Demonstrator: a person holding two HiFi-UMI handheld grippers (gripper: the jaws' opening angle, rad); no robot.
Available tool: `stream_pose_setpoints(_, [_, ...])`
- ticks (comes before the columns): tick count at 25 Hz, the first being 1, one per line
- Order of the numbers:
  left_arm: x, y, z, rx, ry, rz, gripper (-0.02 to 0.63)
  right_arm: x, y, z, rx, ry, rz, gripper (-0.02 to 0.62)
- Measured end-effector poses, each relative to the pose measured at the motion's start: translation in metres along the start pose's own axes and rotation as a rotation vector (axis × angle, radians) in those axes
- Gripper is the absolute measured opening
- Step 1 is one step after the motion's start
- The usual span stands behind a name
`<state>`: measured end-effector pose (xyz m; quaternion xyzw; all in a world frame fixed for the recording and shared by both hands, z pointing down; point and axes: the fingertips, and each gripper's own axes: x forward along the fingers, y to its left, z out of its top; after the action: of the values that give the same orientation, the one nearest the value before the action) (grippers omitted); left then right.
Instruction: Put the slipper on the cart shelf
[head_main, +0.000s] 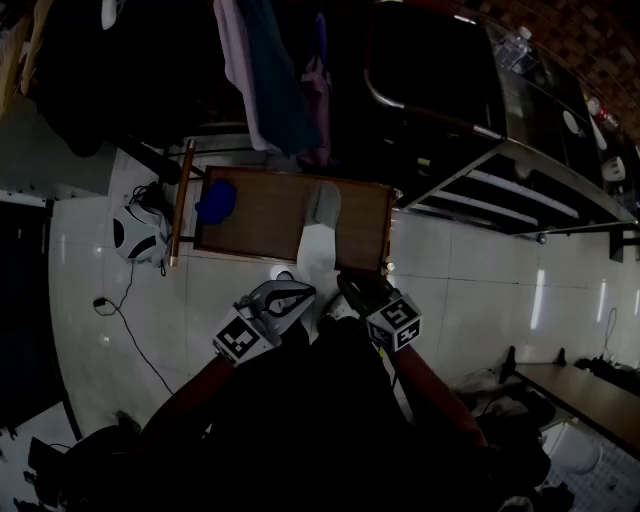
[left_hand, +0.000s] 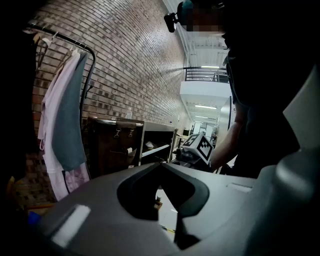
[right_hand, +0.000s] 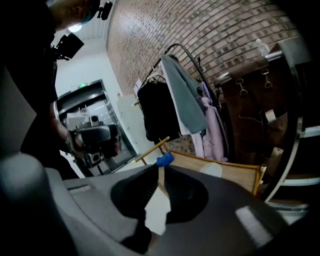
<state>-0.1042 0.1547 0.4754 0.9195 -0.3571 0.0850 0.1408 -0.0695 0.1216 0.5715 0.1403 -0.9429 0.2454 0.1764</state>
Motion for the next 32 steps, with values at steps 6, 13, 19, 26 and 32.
stream_pose_setpoints(6, [-0.005, 0.037, -0.026, 0.021, 0.018, -0.023, 0.002, 0.044, -0.029, -0.046, 0.04, 0.164, -0.04, 0.074])
stream_pose_setpoints(13, [-0.006, 0.073, -0.045, -0.01, 0.047, -0.054, 0.002, 0.091, -0.07, -0.113, 0.283, 0.314, -0.075, 0.247])
stream_pose_setpoints(19, [-0.014, 0.092, -0.05, -0.075, 0.047, -0.051, 0.002, 0.119, -0.106, -0.159, 0.396, 0.409, -0.125, 0.258])
stream_pose_setpoints(26, [-0.02, 0.111, -0.061, -0.098, 0.062, -0.03, 0.002, 0.139, -0.118, -0.175, 0.499, 0.437, -0.108, 0.258])
stream_pose_setpoints(32, [-0.022, 0.125, -0.065, -0.125, 0.058, -0.012, 0.002, 0.148, -0.133, -0.188, 0.565, 0.437, -0.124, 0.257])
